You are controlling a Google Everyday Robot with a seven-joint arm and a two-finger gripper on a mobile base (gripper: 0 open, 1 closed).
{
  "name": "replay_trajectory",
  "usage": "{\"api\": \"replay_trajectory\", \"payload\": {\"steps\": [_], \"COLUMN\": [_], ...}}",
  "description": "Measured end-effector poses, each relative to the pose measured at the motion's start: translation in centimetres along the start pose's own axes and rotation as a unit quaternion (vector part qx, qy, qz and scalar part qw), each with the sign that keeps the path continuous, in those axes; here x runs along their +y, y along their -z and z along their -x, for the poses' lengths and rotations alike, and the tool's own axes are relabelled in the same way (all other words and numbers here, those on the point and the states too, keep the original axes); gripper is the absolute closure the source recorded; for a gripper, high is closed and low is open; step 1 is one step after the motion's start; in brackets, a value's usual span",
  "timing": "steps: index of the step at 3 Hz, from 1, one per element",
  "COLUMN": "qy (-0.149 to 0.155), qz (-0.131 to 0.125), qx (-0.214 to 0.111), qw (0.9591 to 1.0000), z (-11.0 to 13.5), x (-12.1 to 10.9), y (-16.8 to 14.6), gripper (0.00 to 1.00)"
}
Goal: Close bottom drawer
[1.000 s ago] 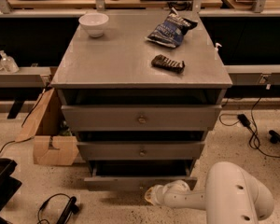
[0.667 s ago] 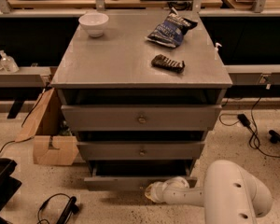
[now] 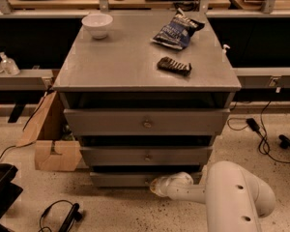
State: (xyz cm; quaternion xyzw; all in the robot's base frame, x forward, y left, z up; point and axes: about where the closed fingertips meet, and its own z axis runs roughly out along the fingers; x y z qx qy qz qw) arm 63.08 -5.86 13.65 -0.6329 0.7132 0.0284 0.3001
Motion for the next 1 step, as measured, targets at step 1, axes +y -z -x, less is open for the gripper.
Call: {"api": "replay_trajectory", "payload": {"steps": [1], "qy": [0.000], "qz": [0.000], "qx": [0.000], "qw": [1.0000], "z": [0.00], "x": [0.00], "y": [0.00], "gripper": [1.00]}}
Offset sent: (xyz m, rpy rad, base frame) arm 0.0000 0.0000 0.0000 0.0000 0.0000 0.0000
